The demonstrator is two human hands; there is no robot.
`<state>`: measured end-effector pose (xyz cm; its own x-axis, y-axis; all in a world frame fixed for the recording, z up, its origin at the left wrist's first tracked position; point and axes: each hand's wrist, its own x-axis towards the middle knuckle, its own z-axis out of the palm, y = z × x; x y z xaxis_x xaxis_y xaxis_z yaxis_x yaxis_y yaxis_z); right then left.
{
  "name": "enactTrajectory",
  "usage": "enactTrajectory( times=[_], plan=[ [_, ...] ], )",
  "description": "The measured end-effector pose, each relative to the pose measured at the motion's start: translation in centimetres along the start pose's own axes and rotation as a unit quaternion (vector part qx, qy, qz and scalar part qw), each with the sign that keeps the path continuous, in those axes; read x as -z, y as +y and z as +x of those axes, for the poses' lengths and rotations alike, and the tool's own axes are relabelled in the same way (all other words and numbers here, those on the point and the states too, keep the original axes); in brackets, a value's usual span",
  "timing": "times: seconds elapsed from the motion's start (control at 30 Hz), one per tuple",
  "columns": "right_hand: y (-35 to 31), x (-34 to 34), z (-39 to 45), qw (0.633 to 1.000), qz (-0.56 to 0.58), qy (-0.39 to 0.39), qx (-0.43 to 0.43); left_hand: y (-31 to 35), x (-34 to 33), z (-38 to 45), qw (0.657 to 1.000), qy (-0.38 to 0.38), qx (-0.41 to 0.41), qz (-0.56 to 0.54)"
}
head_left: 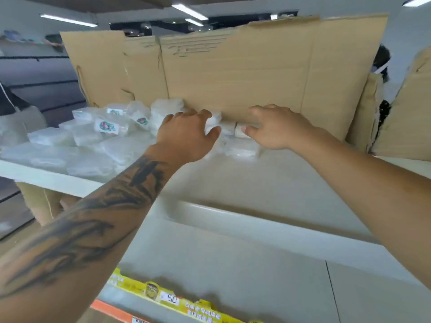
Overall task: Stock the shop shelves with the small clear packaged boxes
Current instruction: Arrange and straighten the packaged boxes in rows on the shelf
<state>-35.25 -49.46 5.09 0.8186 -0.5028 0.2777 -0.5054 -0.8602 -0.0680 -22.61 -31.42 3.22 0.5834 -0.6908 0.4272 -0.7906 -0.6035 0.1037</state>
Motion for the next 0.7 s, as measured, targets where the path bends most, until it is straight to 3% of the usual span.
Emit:
enactTrajectory(
  times=[0.17, 0.37, 0.7],
  plan=[
    [1.4, -2.5, 3.9, 0.998, 0.039, -0.037, -0.007, -1.2, -2.2, 6.6, 0.998, -0.045, -0.011, 0.034],
    [2.2, -5.2, 4.6, 0.999, 0.042, -0.002, -0.001, -1.2, -4.4, 9.4, 0.989, -0.092, -0.051, 0.109],
    [3.2, -5.5, 4.3, 0.994, 0.105, 0.022, -0.007, -1.7, -4.5, 9.7, 0.996, -0.046, -0.06, 0.041]
  ],
)
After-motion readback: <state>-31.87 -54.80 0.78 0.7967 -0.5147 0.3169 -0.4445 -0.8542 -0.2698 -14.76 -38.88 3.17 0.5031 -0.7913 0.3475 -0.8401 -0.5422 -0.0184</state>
